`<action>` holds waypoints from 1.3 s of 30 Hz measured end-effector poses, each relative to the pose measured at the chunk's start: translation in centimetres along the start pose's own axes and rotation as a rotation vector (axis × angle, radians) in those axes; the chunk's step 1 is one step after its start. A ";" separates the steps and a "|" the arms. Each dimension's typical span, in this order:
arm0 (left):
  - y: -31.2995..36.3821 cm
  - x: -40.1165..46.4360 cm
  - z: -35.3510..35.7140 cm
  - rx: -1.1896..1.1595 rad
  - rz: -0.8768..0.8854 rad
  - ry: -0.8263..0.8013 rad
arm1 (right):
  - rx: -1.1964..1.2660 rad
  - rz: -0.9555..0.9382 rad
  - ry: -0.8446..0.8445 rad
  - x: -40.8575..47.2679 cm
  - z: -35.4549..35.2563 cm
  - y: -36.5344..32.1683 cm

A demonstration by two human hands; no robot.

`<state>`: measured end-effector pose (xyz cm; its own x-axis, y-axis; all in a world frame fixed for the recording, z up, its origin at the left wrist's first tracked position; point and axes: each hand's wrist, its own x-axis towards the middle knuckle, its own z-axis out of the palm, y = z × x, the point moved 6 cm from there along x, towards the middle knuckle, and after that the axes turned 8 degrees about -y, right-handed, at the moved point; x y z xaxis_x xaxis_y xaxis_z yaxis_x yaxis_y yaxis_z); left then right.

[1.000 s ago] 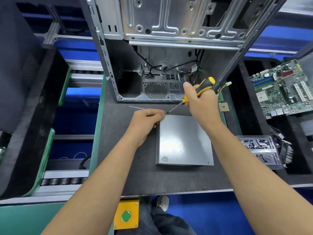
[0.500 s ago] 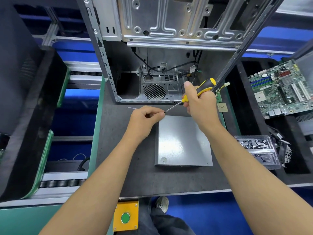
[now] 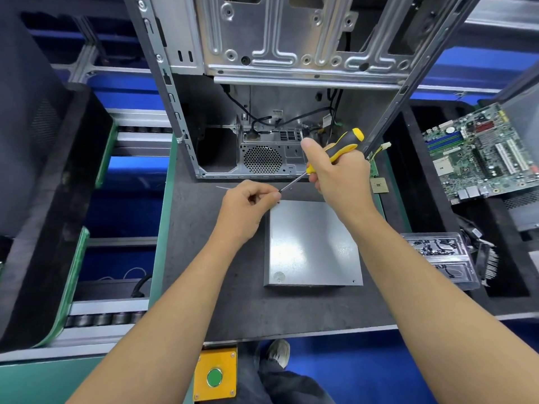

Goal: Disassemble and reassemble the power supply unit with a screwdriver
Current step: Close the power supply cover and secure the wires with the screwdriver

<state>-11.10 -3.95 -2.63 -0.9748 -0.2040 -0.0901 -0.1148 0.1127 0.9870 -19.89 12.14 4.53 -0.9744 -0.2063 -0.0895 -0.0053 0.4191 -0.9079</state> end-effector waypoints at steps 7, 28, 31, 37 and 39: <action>0.6 -0.5 0.2 0.091 0.065 0.040 | 0.065 0.077 0.062 -0.3 -0.2 0.0; 0.9 -0.6 0.6 0.184 0.022 0.022 | -0.321 -0.222 0.011 -0.8 0.7 -1.5; 0.7 -0.7 0.5 0.162 0.013 0.033 | -0.297 -0.231 0.007 -0.8 0.8 -1.7; 0.0 -1.1 0.0 0.166 -0.028 0.048 | -0.293 -0.230 0.042 -0.7 0.5 -1.6; -0.1 -1.2 0.0 0.178 -0.022 0.046 | -0.295 -0.229 0.034 -0.7 0.5 -1.4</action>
<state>-9.94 -3.73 -2.58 -0.9624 -0.2524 -0.1008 -0.1718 0.2774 0.9453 -19.11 11.23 5.65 -0.9472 -0.2972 0.1205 -0.2841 0.6035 -0.7450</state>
